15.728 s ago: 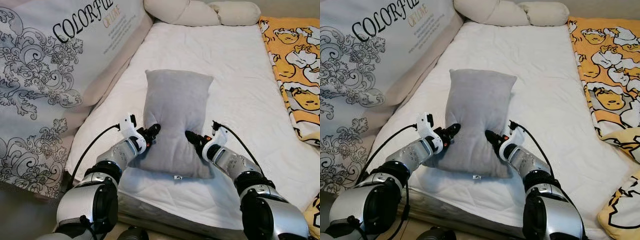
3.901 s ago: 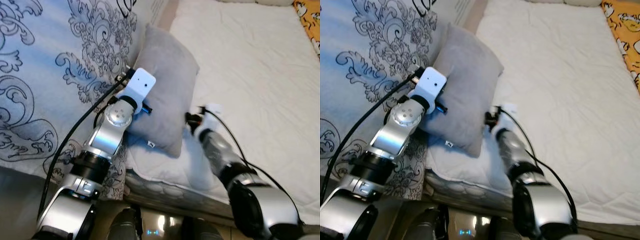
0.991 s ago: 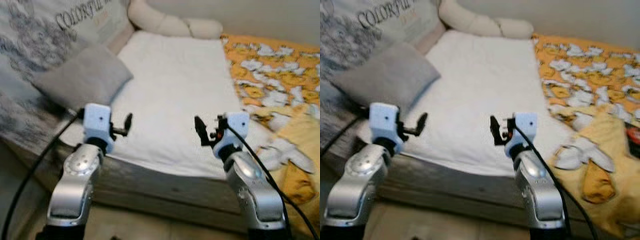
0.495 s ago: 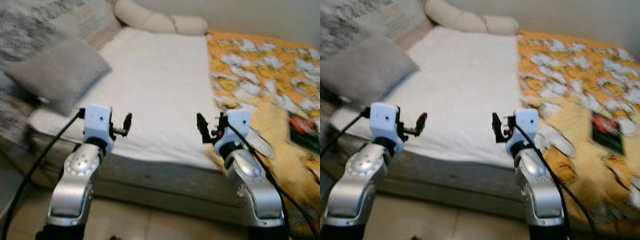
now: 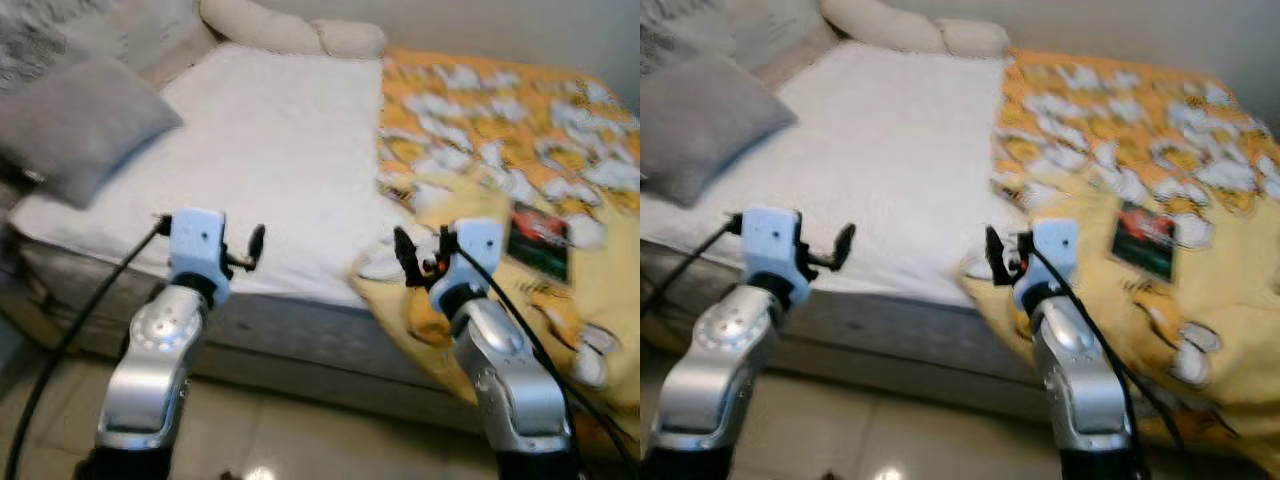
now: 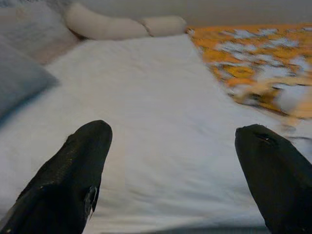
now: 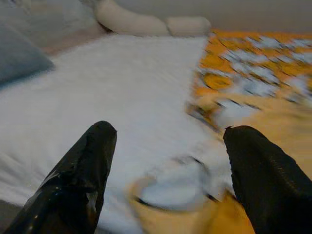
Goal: Clean up the room
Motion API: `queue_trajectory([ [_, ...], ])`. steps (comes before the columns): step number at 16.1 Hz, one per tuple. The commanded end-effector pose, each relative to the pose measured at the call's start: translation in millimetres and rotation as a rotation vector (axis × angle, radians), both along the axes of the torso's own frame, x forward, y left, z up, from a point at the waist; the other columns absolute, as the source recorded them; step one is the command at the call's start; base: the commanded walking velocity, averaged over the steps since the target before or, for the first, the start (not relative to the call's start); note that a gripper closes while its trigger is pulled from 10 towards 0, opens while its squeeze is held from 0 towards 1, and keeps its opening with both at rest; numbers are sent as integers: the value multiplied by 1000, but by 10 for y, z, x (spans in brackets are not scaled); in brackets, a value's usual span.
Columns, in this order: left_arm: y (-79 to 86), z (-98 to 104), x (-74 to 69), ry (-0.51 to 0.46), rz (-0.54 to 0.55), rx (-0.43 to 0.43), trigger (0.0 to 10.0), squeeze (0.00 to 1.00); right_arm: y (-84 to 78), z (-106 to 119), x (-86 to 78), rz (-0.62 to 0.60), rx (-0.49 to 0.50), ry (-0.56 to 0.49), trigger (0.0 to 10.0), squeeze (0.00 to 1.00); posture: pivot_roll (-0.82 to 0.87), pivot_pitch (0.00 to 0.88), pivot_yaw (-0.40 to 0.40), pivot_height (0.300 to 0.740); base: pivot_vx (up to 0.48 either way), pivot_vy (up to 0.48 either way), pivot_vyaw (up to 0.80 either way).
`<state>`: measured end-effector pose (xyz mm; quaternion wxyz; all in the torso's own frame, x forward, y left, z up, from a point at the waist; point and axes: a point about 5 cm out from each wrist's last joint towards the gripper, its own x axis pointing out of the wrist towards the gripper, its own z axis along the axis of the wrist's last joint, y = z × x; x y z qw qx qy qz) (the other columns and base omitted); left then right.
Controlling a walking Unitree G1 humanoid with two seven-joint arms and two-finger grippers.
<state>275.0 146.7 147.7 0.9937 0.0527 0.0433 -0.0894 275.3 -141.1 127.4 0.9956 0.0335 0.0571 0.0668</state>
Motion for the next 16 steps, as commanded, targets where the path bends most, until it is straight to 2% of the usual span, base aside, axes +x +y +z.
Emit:
queue_trajectory([
  [1,-14,39,19,-17,-13,9,10000,804,-19,22,17,-11,10,-3,10000,0,-26,0,-36,740,0,-379,0],
  [7,-21,37,23,-20,-15,9,10000,812,-6,18,13,13,2,0,10000,0,-30,0,-34,740,0,-380,85],
  [16,-40,34,60,-21,-11,6,10000,808,-34,7,64,7,-18,-7,10000,0,-34,0,-33,740,0,-380,800],
])
